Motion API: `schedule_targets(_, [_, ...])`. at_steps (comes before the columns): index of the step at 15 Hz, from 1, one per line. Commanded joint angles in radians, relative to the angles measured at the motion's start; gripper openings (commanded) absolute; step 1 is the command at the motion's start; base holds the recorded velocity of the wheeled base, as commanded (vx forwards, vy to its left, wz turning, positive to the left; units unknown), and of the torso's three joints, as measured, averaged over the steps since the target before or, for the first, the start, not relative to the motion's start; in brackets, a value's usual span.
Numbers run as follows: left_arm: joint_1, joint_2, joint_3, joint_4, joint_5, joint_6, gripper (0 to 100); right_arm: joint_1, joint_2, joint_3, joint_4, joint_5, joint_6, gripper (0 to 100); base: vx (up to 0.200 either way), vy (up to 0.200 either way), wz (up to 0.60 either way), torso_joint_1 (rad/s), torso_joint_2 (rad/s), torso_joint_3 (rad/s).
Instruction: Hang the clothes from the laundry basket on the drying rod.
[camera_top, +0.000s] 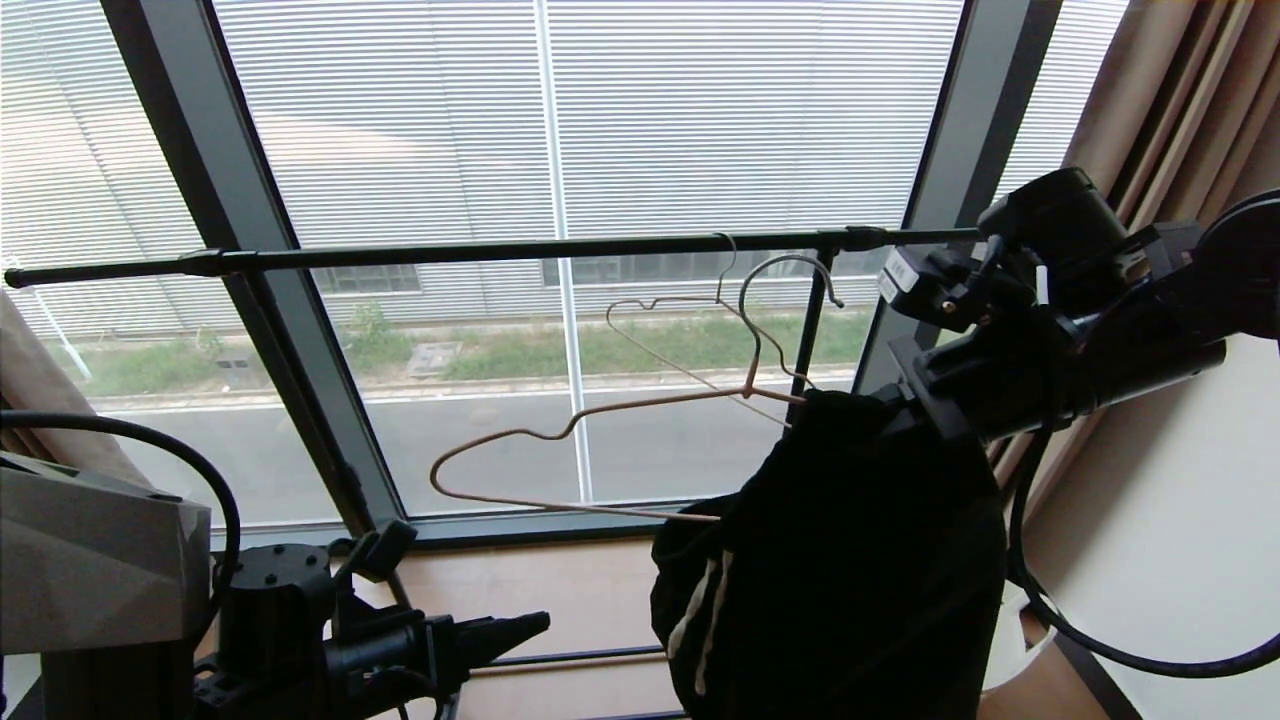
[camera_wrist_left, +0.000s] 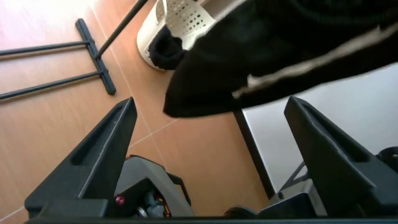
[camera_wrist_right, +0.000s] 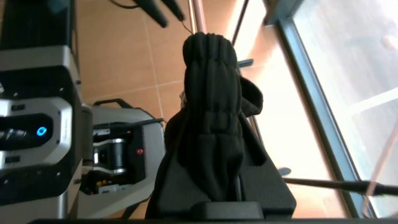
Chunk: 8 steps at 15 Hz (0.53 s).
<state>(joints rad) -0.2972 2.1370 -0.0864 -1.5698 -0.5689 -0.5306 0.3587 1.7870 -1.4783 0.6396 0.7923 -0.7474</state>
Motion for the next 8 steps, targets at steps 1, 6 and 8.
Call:
schedule_targets(1, [-0.008,0.027,-0.018,-0.001,0.0,-0.002,100,0.002,-0.003,0.029,-0.008,0.019,-0.009,0,0.0,0.0,0.0,0.0,0.0,0.0])
schedule_targets(6, [-0.062,0.024,-0.099,-0.001,0.014,-0.063,100,0.003,-0.04,0.167,-0.161,0.143,-0.027,0,0.0,0.0,0.0,0.0,0.0,0.0])
schedule_targets(8, [-0.074,0.017,-0.121,-0.001,0.023,-0.065,100,0.005,-0.041,0.173,-0.161,0.148,-0.035,0,0.0,0.0,0.0,0.0,0.0,0.0])
